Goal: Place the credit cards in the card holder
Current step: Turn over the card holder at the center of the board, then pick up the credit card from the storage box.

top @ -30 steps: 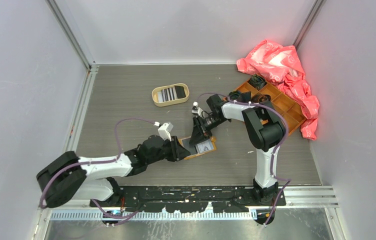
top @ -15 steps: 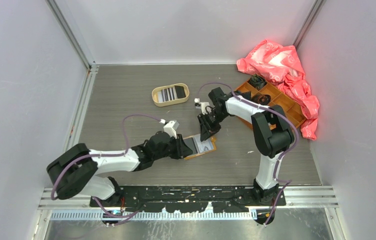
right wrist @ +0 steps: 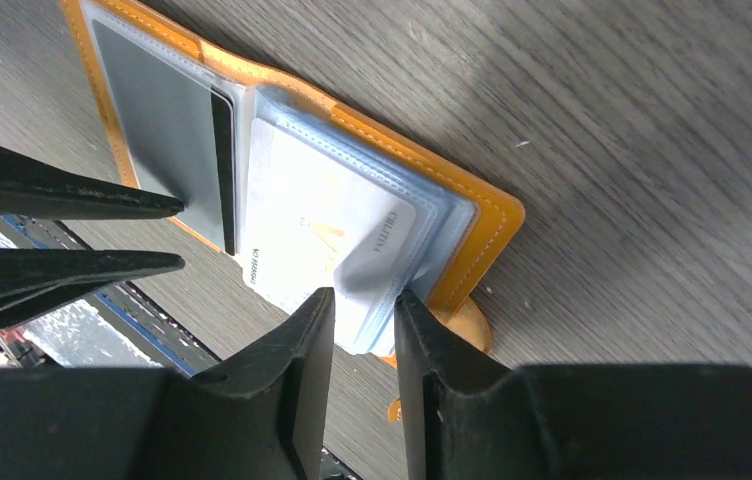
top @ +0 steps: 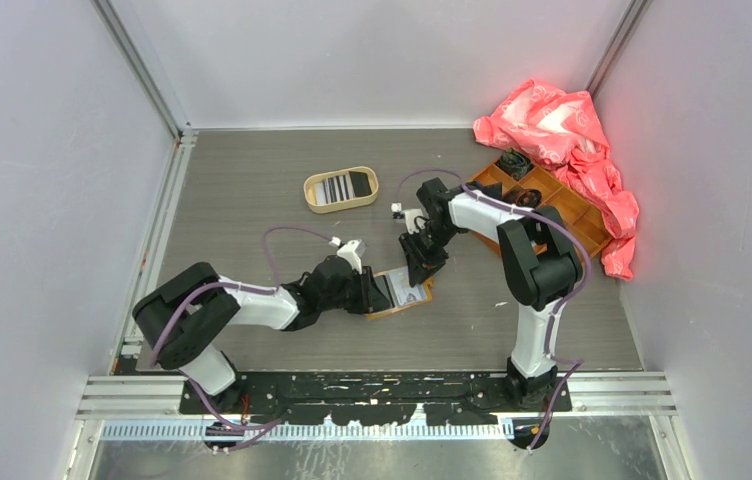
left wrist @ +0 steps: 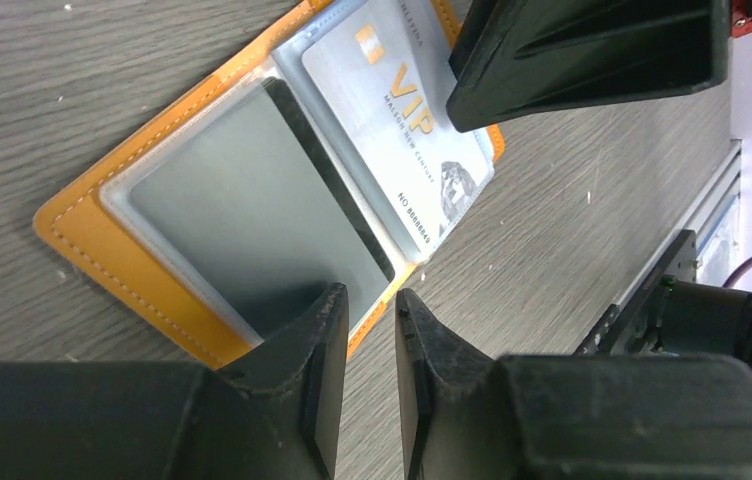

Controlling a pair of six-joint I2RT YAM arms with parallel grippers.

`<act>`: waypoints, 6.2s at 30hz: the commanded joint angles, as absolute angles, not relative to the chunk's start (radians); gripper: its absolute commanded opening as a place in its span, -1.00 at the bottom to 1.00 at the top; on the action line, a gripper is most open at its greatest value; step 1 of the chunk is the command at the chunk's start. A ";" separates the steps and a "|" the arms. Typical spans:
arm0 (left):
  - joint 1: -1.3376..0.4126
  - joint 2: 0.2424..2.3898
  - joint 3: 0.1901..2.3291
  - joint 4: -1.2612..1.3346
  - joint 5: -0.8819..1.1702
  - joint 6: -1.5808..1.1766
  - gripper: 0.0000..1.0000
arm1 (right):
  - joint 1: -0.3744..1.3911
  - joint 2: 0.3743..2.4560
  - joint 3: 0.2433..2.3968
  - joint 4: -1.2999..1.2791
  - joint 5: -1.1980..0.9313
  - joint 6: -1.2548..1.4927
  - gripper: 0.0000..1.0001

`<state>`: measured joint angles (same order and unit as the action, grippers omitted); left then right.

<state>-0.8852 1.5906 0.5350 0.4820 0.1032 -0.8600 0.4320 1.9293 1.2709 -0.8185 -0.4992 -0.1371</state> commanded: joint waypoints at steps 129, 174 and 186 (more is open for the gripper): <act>-0.818 0.819 0.253 0.097 -0.013 -0.875 -0.05 | 0.615 2.038 1.303 -0.681 -1.109 0.038 0.08; -0.169 1.518 1.075 -0.007 0.505 -0.632 0.70 | 0.428 1.684 1.527 -0.574 -0.719 -0.090 0.46; -0.175 1.925 1.423 -0.174 0.407 -0.599 0.45 | 0.295 1.736 1.438 -0.523 -0.858 -0.002 0.39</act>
